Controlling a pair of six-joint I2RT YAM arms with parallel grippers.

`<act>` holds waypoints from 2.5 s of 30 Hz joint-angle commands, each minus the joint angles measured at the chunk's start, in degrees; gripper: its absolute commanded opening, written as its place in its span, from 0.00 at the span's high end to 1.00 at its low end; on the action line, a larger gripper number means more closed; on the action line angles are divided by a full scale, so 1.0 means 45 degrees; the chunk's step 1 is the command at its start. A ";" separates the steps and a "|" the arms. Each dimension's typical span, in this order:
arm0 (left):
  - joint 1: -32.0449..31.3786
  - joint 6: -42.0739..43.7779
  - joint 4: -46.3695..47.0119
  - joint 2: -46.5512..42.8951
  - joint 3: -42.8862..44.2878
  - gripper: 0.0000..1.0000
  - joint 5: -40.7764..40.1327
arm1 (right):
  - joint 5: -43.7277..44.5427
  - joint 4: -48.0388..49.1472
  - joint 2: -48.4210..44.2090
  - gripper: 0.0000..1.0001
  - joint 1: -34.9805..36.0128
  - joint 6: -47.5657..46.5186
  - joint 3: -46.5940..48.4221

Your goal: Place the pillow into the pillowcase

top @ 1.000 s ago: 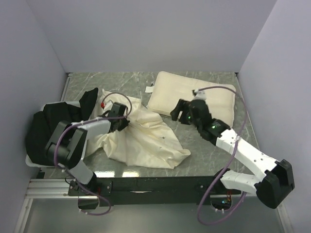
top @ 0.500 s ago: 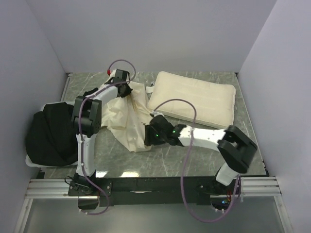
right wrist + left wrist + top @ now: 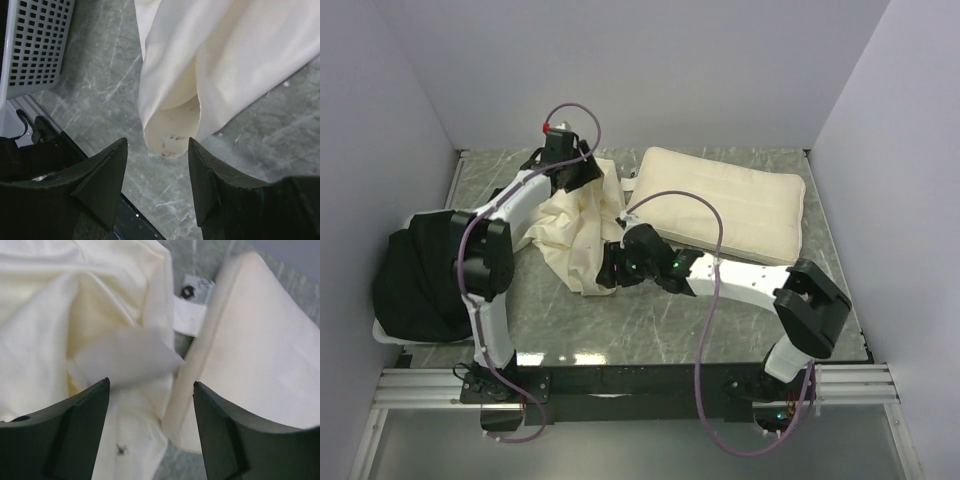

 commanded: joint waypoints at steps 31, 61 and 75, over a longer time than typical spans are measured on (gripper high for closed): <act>-0.4703 -0.4568 0.0450 -0.8986 -1.2858 0.99 -0.5348 | 0.5261 -0.5904 0.5659 0.00 -0.4436 -0.3874 1.0742; -0.4723 -0.6429 -0.1013 -1.4497 -1.4895 0.56 -0.5561 | 0.2859 -0.3622 -0.2343 1.00 -0.6252 -0.2098 0.0131; -0.5404 -0.3321 -0.0272 -1.1746 -1.1437 0.47 -0.4448 | 0.2741 -0.3700 -0.3517 1.00 -0.6252 -0.1844 0.0187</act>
